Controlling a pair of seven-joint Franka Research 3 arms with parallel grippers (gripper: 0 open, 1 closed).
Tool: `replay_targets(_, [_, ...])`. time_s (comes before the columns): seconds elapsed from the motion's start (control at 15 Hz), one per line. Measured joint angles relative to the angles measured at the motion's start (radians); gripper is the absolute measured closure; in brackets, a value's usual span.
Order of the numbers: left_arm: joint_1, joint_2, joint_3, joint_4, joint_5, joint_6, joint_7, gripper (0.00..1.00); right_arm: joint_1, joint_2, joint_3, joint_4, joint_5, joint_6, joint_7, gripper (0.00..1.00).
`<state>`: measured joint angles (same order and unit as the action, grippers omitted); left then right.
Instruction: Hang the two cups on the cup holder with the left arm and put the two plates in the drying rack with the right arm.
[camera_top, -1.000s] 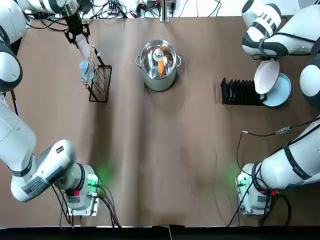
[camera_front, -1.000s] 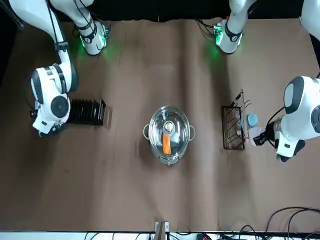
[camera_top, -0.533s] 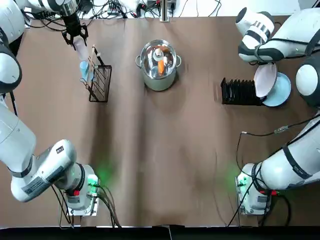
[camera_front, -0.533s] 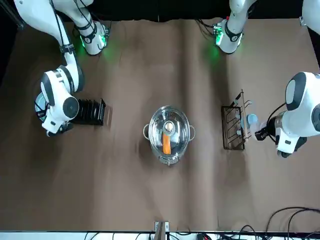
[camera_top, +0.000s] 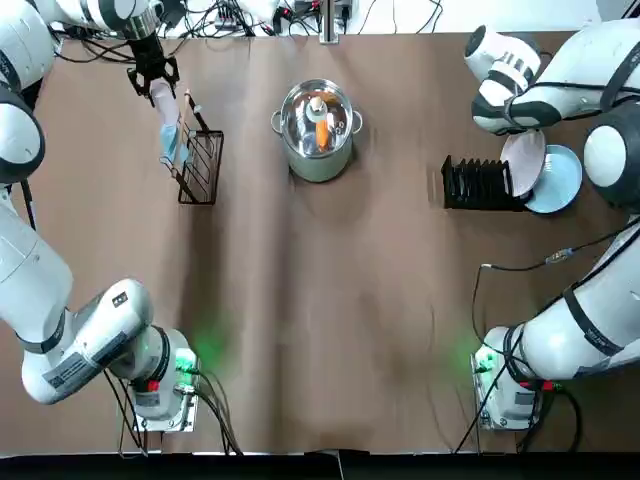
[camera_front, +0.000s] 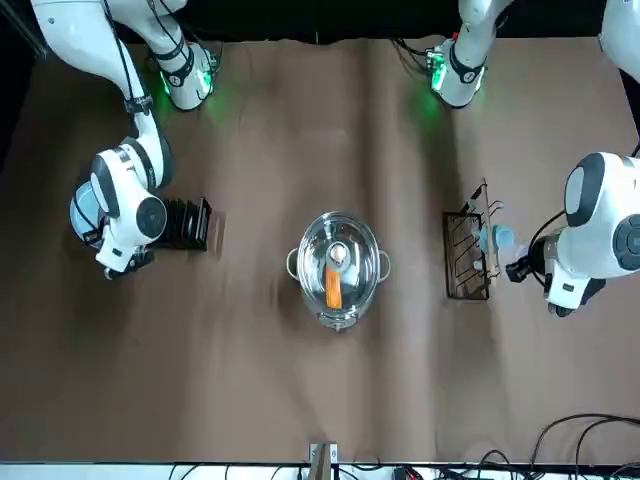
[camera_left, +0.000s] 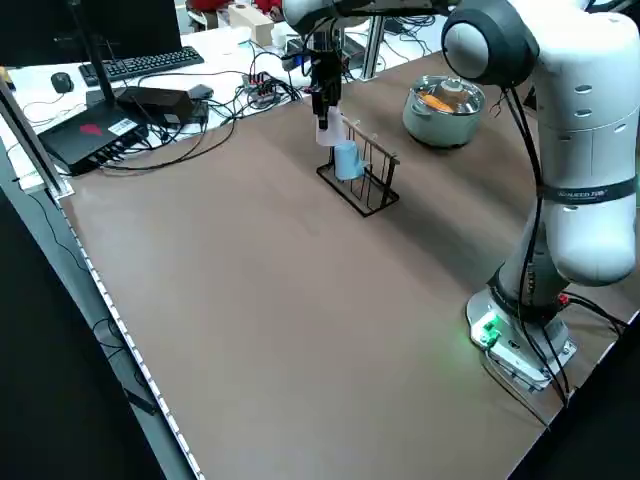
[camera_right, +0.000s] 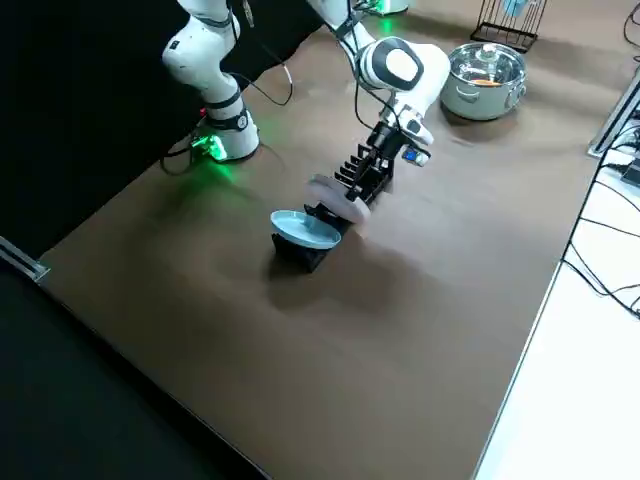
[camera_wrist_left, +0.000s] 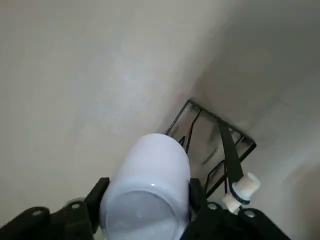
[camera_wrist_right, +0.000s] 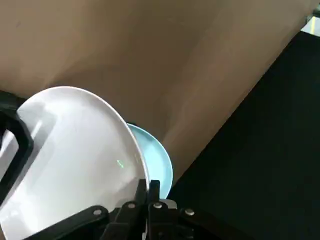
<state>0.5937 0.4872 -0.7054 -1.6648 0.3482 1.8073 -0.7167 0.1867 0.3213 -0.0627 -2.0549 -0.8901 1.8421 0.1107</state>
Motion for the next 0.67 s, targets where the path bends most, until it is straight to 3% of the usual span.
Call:
replay_targets(0.27, [0.000,0.017,0.002,-0.003,0.025,0.024,-0.001,0.31,0.017,0.009,0.000,-0.010,-0.023,-0.004,0.000,0.95])
replay_targets(0.33, [0.000,0.018,0.002,-0.010,0.028,0.037,-0.002,0.31,0.017,0.012,0.000,-0.010,-0.023,-0.003,0.000,0.85])
replay_targets(0.47, [0.000,0.018,0.004,-0.023,0.032,0.057,-0.008,0.31,0.018,0.019,0.000,-0.010,-0.023,-0.003,0.000,0.81])
replay_targets(0.67, [0.001,0.018,0.005,-0.023,0.032,0.067,-0.010,0.31,0.018,0.025,0.000,-0.010,-0.023,-0.003,0.001,0.56])
